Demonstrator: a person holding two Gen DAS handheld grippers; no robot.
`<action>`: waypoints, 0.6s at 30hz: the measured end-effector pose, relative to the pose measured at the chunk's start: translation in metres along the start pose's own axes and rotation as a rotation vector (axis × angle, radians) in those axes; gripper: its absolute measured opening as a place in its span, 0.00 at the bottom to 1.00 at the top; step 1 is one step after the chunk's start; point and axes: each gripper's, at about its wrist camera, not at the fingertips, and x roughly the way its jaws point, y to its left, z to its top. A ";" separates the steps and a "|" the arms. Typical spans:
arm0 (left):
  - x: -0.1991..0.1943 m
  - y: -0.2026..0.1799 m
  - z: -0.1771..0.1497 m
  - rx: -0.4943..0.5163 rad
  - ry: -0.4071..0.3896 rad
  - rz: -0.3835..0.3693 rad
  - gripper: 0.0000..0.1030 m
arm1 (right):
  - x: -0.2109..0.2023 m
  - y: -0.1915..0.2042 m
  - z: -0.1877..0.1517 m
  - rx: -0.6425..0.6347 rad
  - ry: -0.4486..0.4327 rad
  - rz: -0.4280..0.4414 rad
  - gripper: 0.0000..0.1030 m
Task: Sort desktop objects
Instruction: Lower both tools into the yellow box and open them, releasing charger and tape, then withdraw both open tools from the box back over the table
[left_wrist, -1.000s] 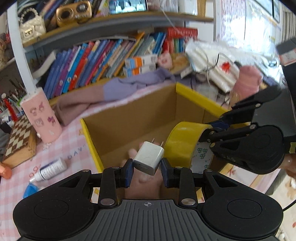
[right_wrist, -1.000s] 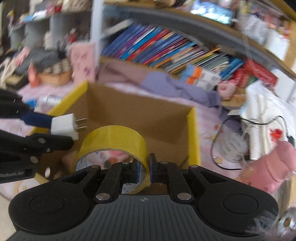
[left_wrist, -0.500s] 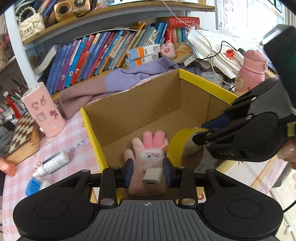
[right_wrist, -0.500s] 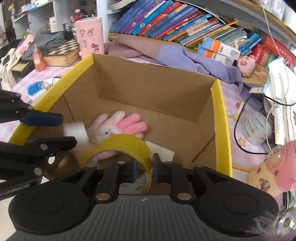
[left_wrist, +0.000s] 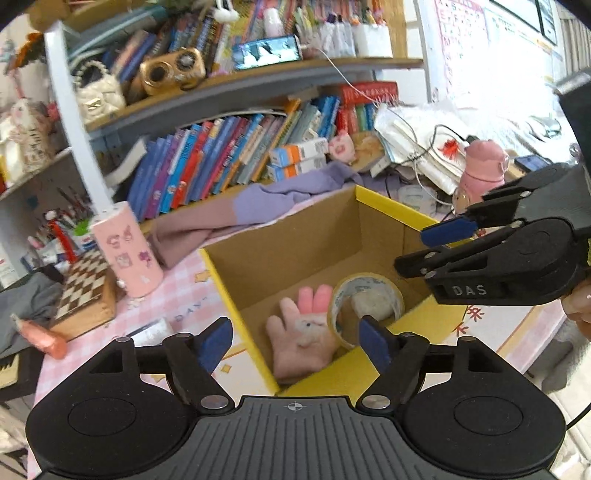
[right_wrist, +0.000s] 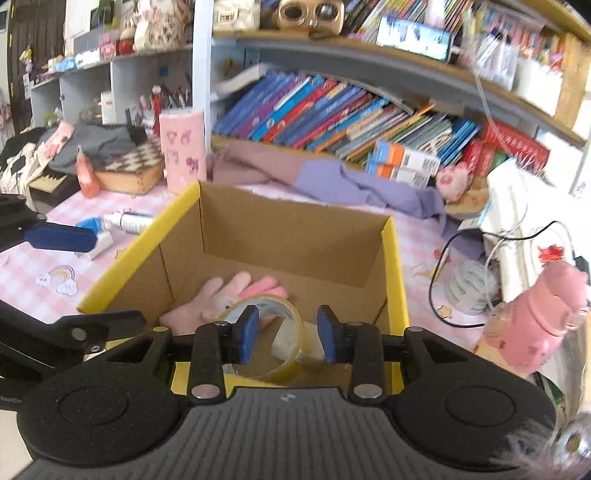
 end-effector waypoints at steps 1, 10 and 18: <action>-0.005 0.002 -0.003 -0.010 -0.007 0.007 0.76 | -0.006 0.003 -0.002 -0.001 -0.014 -0.012 0.32; -0.043 0.009 -0.037 -0.099 -0.028 0.054 0.77 | -0.047 0.029 -0.031 0.063 -0.076 -0.074 0.32; -0.067 0.020 -0.069 -0.179 -0.010 0.057 0.82 | -0.067 0.060 -0.062 0.238 -0.031 -0.128 0.36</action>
